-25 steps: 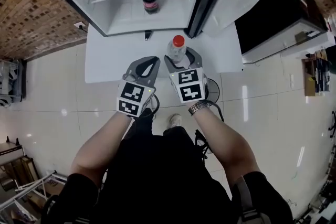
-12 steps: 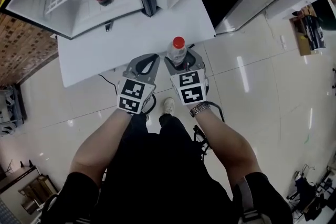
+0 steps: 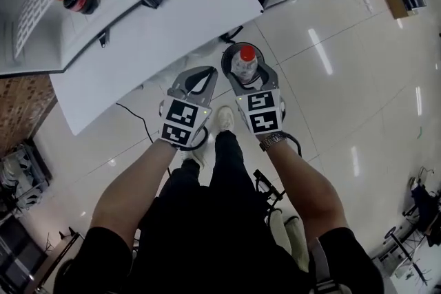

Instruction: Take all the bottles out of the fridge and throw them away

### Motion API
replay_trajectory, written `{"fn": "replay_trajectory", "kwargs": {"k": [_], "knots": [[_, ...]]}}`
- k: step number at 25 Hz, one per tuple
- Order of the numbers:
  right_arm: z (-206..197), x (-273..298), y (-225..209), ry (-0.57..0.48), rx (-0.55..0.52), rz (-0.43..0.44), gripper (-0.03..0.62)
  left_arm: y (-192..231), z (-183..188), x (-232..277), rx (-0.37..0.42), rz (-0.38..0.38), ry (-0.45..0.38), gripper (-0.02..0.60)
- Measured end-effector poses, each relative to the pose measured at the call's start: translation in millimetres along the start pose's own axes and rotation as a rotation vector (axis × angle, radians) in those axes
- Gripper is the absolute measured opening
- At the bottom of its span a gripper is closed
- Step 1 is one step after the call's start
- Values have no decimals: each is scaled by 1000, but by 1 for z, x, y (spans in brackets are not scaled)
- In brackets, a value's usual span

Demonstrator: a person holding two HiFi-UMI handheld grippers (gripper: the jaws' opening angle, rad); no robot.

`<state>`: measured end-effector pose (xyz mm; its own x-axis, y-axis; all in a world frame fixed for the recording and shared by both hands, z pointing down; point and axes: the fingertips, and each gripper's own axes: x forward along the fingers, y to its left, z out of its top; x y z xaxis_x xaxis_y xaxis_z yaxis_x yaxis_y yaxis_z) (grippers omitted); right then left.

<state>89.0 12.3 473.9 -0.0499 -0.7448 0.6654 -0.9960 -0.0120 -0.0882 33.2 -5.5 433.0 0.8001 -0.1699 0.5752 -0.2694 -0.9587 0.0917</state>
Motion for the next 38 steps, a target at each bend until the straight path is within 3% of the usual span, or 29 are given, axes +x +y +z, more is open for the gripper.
{"fn": "replay_trajectory", "kwargs": {"k": [7, 19, 25, 32, 38], "knots": [[-84, 46, -44, 118, 85, -46, 287, -15, -45, 57, 17, -94, 80, 12], [-219, 164, -90, 349, 164, -14, 287, -8, -119, 136, 2, -130, 199, 12], [-257, 207, -94, 448, 184, 1, 287, 1, -155, 161, -31, -125, 255, 12], [-293, 243, -103, 550, 207, -11, 299, 10, -173, 177, -64, -111, 272, 12], [-284, 255, -113, 509, 196, -31, 299, 19, -182, 174, -85, -91, 284, 12]]}}
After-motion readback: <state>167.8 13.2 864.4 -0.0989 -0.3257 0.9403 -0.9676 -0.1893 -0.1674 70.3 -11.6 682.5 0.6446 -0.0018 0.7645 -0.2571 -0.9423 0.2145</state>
